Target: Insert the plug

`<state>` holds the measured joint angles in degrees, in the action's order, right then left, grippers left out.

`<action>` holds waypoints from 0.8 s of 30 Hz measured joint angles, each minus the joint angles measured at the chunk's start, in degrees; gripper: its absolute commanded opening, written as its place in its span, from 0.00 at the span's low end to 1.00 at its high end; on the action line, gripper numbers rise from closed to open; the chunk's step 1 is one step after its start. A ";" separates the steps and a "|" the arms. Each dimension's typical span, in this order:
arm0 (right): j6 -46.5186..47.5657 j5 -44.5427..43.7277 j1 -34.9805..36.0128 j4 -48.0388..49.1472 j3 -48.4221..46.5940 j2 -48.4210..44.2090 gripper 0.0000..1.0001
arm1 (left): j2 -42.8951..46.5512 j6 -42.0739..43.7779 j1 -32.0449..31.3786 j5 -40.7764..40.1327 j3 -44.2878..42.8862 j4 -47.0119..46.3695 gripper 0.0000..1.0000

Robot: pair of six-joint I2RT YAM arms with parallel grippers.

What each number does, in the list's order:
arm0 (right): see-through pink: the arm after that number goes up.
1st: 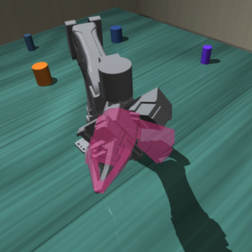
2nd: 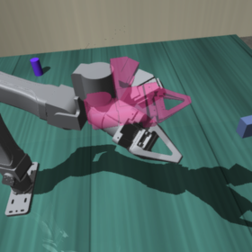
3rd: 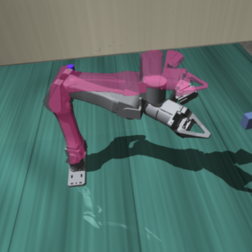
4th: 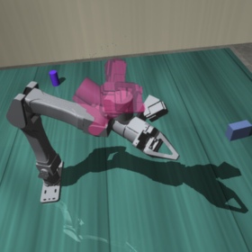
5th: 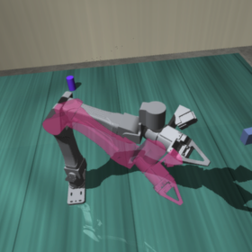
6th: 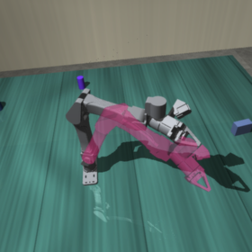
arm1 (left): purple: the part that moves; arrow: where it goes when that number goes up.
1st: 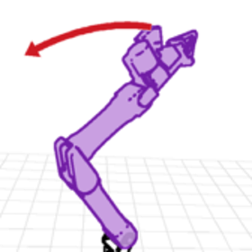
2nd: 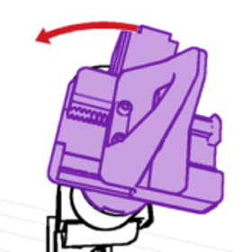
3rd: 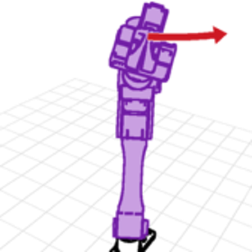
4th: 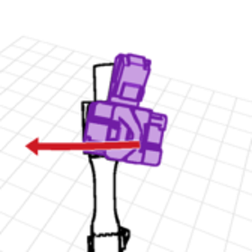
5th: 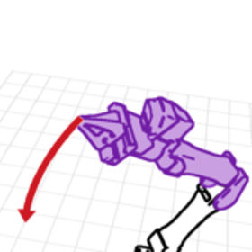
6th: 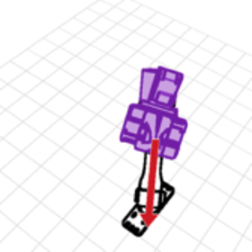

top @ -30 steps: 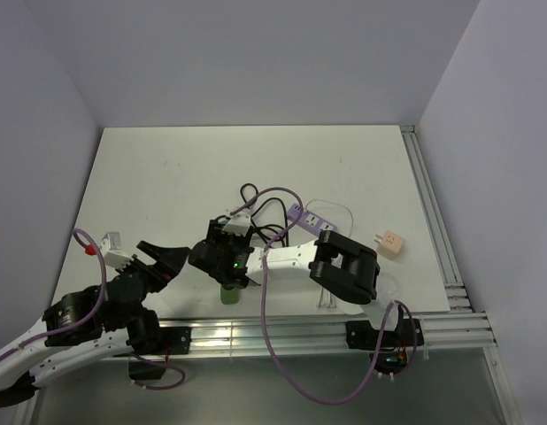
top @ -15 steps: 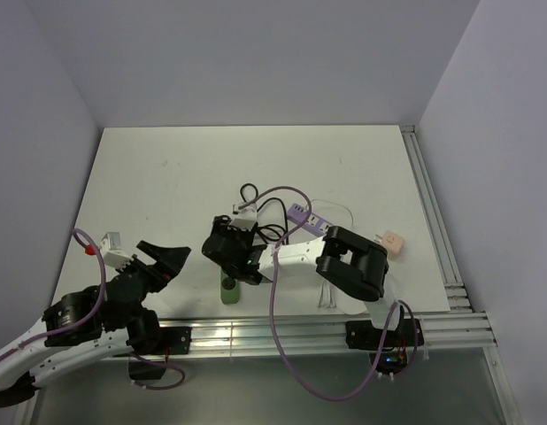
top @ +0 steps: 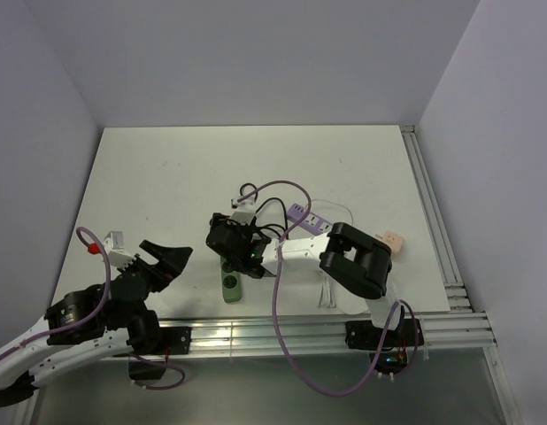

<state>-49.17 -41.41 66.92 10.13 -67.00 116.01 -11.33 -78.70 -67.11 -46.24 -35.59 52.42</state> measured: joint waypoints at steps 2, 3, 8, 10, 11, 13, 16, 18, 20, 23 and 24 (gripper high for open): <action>-0.33 -0.24 0.02 -0.02 0.00 0.00 0.00 | 0.00 0.00 0.00 0.00 0.00 -0.02 0.93; -0.59 -0.57 0.07 -0.09 0.00 -0.09 0.00 | 0.00 0.00 0.02 -0.02 0.00 -0.02 0.93; -2.12 -0.20 -0.04 -2.19 0.00 -1.33 0.10 | 0.00 0.02 0.02 -0.07 -0.07 0.15 0.93; -2.60 1.20 -0.50 -3.41 0.00 -2.32 0.31 | 0.00 0.02 0.02 -0.11 -0.22 0.24 0.93; -2.82 2.10 -0.81 -4.02 0.00 -3.23 0.40 | 0.00 0.02 0.00 -0.11 -0.28 0.31 0.93; -2.91 3.74 -1.44 -5.31 -0.15 -4.42 0.62 | 0.00 0.02 0.02 -0.13 -0.48 0.46 0.93; -3.04 6.14 -2.32 -8.68 -1.38 -5.38 0.76 | 0.00 0.00 0.02 -0.15 -0.63 0.59 0.93; -2.86 7.19 -2.60 -11.52 -2.54 -6.01 0.78 | 0.00 0.00 0.02 -0.15 -0.66 0.59 0.93; -1.38 9.09 -2.67 -18.51 -3.45 -6.73 0.80 | 0.00 0.00 0.02 -0.15 -0.66 0.61 0.93; 0.46 10.60 -2.67 -25.46 -3.91 -7.54 0.83 | 0.00 -0.09 0.02 -0.15 -0.66 0.79 0.93; 1.33 11.15 -2.69 -27.58 -4.00 -8.20 0.85 | 0.00 -0.13 0.02 -0.15 -0.66 0.98 0.93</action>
<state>-47.83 -30.26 64.23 -17.45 -71.00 107.81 -11.33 -78.83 -67.09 -46.39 -36.25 53.41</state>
